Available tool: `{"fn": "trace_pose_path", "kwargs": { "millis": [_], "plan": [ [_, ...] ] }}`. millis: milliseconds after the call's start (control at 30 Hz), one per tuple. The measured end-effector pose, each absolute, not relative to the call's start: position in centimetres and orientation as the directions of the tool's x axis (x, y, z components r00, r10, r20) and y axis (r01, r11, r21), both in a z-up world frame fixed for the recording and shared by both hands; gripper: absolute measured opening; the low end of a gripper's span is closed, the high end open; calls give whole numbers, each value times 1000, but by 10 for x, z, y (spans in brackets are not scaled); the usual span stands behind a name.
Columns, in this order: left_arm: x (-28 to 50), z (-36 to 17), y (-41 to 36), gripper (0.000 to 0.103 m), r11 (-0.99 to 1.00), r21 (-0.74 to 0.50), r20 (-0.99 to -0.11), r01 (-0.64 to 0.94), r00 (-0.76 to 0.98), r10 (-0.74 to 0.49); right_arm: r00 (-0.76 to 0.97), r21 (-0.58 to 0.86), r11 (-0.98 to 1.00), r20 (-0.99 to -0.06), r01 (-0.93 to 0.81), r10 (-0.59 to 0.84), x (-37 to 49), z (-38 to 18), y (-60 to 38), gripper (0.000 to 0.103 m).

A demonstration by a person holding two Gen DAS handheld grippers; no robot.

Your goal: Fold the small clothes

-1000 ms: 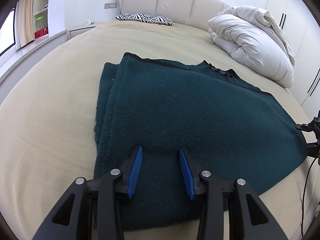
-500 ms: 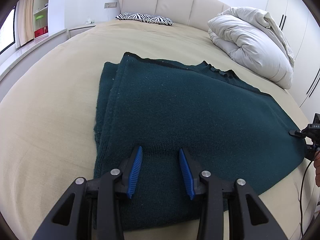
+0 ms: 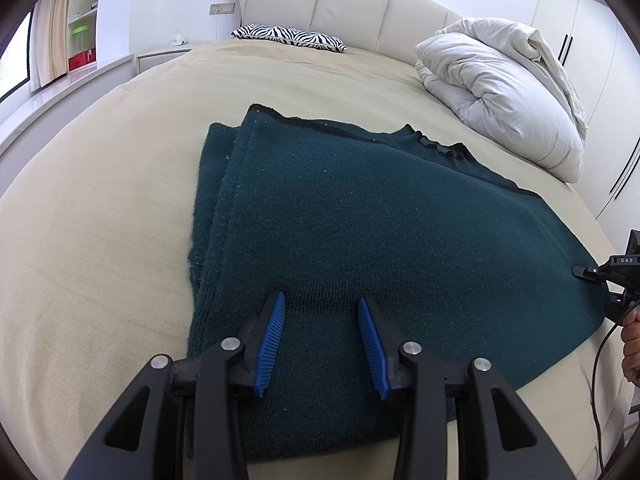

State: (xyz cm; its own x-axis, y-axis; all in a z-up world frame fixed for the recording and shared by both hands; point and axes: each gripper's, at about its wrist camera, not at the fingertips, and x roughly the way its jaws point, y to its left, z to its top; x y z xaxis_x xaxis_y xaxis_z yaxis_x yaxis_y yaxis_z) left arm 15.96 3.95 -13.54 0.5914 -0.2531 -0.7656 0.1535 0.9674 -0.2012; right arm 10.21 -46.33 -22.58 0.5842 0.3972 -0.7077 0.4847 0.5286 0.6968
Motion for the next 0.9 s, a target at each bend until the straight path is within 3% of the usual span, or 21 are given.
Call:
{"fn": "trace_pose_path", "kwargs": {
  "millis": [200,300,500,633,700,767,900],
  "plan": [
    [163,-132,44,41,955,-255,-759,151,580,-295,566,625,594,-760,505,319,105,-215,-453,13],
    [163,-124,56,41,931,-338,-740,136,573,-352,549,573,631,-793,522,265,108,-206,-445,12],
    [158,-103,95,40,865,-495,-650,78,628,-428,519,356,800,-852,483,66,134,-150,-387,12],
    [166,-97,124,42,797,-603,-598,28,646,-475,557,164,952,-830,259,-8,170,-100,-280,12],
    [171,-95,128,46,787,-617,-593,19,646,-481,571,60,997,-821,53,19,181,-92,-201,12],
    [177,-96,126,48,771,-636,-585,28,634,-506,548,-28,989,-835,-142,55,184,-106,-133,12],
    [189,-105,121,50,726,-688,-578,23,587,-566,486,-82,953,-871,-292,74,184,-149,-71,12]
  ]
}}
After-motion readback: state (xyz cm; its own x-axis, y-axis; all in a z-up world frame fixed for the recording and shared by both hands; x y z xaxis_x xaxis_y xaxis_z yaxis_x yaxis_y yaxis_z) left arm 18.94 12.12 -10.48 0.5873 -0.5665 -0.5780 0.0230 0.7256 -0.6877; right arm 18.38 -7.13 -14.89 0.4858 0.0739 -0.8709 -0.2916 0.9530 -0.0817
